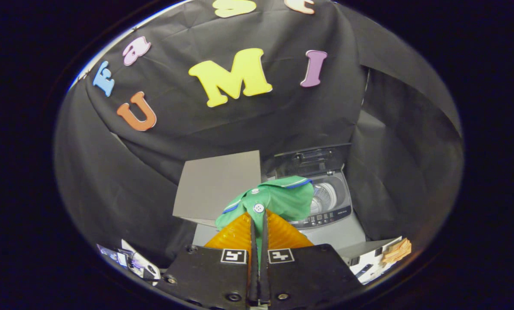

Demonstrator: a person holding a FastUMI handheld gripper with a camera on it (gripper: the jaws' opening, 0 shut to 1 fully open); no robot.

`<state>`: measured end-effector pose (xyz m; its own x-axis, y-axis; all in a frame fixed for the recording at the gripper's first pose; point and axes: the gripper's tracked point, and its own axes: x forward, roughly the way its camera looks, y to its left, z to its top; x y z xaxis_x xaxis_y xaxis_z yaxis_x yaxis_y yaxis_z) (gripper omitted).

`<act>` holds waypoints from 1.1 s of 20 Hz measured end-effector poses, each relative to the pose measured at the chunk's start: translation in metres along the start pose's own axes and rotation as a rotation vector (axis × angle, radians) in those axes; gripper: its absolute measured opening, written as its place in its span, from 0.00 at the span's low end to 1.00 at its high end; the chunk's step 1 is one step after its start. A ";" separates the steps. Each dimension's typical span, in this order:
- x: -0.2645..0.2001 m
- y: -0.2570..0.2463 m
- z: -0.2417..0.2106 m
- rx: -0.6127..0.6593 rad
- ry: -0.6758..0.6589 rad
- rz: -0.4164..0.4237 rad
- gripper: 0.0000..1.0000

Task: Put the clothes into the washing machine and then close the washing machine lid.

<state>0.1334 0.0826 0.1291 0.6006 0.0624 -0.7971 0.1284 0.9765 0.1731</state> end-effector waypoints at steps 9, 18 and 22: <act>-0.010 -0.067 0.001 0.088 -0.028 -0.027 0.05; 0.066 -0.124 0.015 0.150 0.053 -0.043 0.05; 0.115 -0.160 0.024 0.154 0.106 -0.051 0.05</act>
<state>0.2011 -0.0715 0.0232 0.5046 0.0431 -0.8623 0.2804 0.9364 0.2110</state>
